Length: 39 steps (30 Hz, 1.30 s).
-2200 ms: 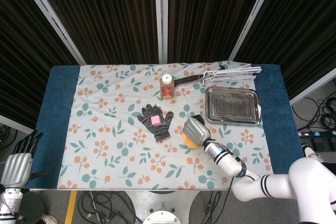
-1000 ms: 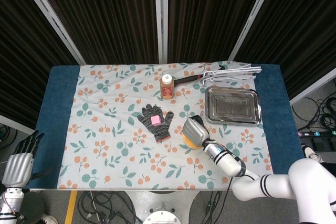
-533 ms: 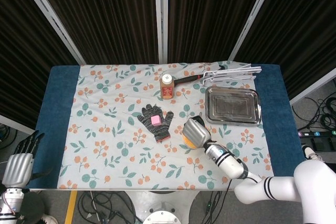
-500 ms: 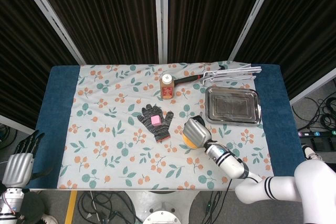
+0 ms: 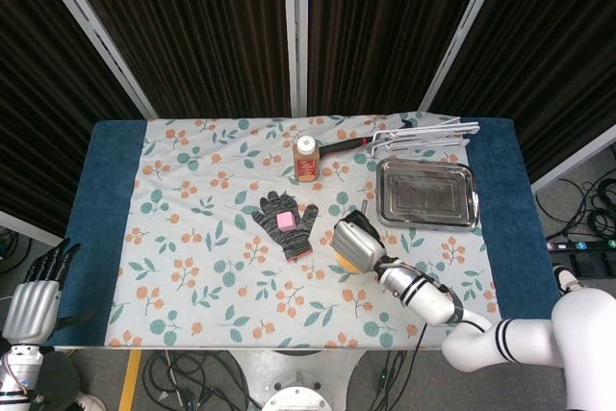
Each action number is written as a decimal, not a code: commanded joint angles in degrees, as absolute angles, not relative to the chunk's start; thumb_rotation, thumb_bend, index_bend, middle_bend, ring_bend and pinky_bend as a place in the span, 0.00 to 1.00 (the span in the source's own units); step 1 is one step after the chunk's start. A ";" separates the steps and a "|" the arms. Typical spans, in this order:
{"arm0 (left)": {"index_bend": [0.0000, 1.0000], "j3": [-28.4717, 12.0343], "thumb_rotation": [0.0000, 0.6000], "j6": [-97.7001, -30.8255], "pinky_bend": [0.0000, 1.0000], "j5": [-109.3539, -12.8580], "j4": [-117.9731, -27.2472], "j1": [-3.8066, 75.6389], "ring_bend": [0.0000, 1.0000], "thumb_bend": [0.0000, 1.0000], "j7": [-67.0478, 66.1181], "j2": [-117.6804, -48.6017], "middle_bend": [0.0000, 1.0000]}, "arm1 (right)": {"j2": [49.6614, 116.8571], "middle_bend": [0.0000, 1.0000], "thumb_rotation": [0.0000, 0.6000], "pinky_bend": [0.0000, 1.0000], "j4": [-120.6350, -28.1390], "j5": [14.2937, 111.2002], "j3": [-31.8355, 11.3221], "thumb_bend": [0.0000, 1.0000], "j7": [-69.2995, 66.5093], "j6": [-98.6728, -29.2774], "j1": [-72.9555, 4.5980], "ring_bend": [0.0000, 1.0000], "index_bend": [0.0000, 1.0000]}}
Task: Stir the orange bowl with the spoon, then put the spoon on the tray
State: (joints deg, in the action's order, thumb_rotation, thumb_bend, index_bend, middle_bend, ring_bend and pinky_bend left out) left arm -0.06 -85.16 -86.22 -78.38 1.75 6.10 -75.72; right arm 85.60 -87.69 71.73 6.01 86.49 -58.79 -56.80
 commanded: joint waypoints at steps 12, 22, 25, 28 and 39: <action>0.10 0.06 1.00 -84.82 0.13 -86.13 -77.47 1.73 0.10 0.04 6.89 -76.27 0.10 | 89.76 0.97 1.00 1.00 -81.43 72.46 8.22 0.43 94.62 -57.54 -55.25 0.95 0.75; 0.10 -0.05 1.00 -85.51 0.13 -86.48 -77.38 1.61 0.10 0.04 7.11 -76.32 0.10 | 86.63 0.97 1.00 1.00 -85.95 74.84 6.19 0.43 95.76 -58.65 -55.67 0.95 0.75; 0.10 0.02 1.00 -85.46 0.13 -86.40 -77.31 1.53 0.10 0.04 7.19 -76.34 0.10 | 87.33 0.97 1.00 1.00 -86.13 74.94 6.04 0.43 96.31 -58.05 -55.64 0.95 0.75; 0.10 0.11 1.00 -85.25 0.13 -86.29 -77.16 1.49 0.10 0.04 7.28 -76.47 0.10 | 88.73 0.97 1.00 1.00 -85.40 74.31 5.98 0.43 96.29 -57.34 -55.21 0.95 0.75; 0.10 0.14 1.00 -85.63 0.13 -86.69 -77.17 1.46 0.10 0.04 7.19 -76.46 0.10 | 88.01 0.97 1.00 1.00 -82.53 73.53 4.32 0.43 95.94 -59.01 -53.71 0.95 0.75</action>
